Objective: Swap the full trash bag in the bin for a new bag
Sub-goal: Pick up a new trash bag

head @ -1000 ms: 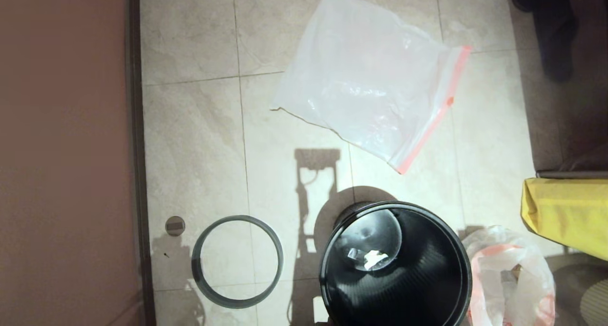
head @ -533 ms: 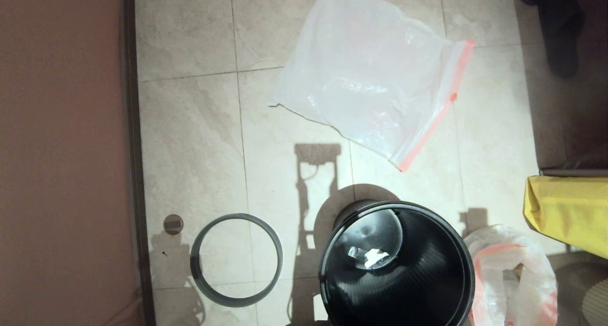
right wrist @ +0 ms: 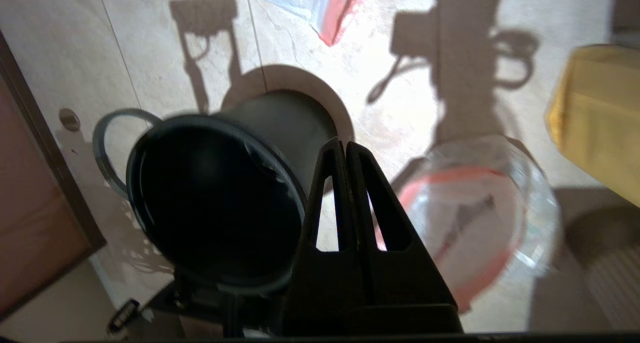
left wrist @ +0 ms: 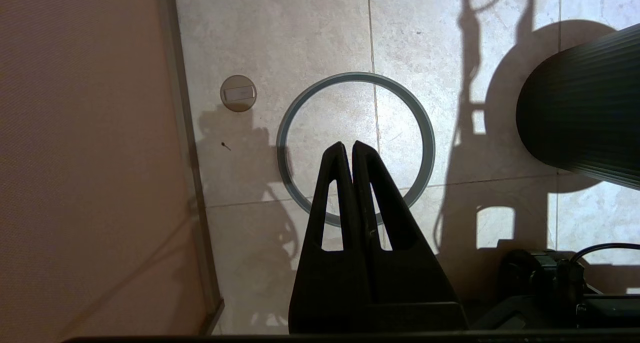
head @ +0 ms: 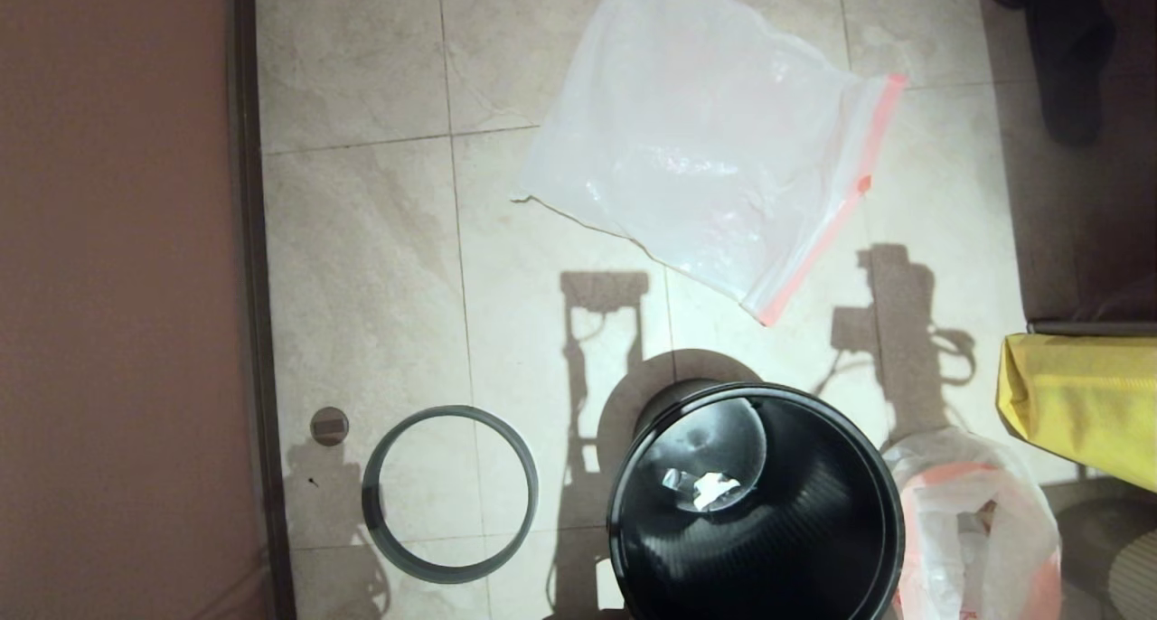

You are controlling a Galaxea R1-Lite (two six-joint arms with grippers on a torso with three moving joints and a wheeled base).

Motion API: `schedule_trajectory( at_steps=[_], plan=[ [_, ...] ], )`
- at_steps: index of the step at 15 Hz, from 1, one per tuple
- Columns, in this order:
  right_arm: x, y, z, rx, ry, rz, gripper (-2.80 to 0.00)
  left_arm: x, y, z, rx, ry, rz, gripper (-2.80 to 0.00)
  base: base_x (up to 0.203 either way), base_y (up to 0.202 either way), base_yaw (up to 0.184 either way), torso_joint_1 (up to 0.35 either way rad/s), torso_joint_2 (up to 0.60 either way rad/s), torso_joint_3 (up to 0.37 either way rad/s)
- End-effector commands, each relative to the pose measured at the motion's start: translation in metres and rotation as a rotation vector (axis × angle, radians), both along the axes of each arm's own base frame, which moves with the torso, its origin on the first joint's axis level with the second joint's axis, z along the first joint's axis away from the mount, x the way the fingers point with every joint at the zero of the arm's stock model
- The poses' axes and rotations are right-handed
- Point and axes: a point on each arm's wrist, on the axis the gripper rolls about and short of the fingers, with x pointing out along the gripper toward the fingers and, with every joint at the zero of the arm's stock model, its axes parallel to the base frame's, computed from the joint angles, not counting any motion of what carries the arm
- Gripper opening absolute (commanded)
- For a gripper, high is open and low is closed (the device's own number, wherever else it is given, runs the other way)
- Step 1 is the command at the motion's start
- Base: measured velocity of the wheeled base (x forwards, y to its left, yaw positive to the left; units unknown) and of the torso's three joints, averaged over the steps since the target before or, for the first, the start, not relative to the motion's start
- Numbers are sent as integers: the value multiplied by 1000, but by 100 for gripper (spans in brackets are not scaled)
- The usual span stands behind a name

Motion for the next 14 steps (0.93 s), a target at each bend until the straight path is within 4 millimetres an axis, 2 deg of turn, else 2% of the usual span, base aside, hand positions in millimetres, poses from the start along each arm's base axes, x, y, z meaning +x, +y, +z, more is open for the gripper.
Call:
schedule_trajectory(
  at_steps=[1,5,6,8,9,10,12,14],
  plan=[
    [141,3,-21,40,189,23,-280,0,0,0,-1,2,0,-280,0,0,0,0,0,0],
    [298,4,-70,141,236,56,-280,0,0,0,-1,2,0,-280,0,0,0,0,0,0],
    [336,3,-76,183,209,62,-280,0,0,0,-2,2,0,-280,0,0,0,0,0,0],
    [397,-1,-83,260,140,69,-280,0,0,0,-1,2,0,-280,0,0,0,0,0,0],
    [416,-5,-82,294,106,69,-78,0,0,0,-1,1,0,-280,0,0,0,0,0,0],
    [431,-10,-88,327,96,66,0,0,0,0,-2,2,0,-280,0,0,0,0,0,0],
    [443,-16,-92,377,63,67,0,0,0,0,-2,1,0,-280,0,0,0,0,0,0],
    [435,-26,-74,380,18,52,0,0,0,0,-2,1,0,-280,0,0,0,0,0,0]
  ],
)
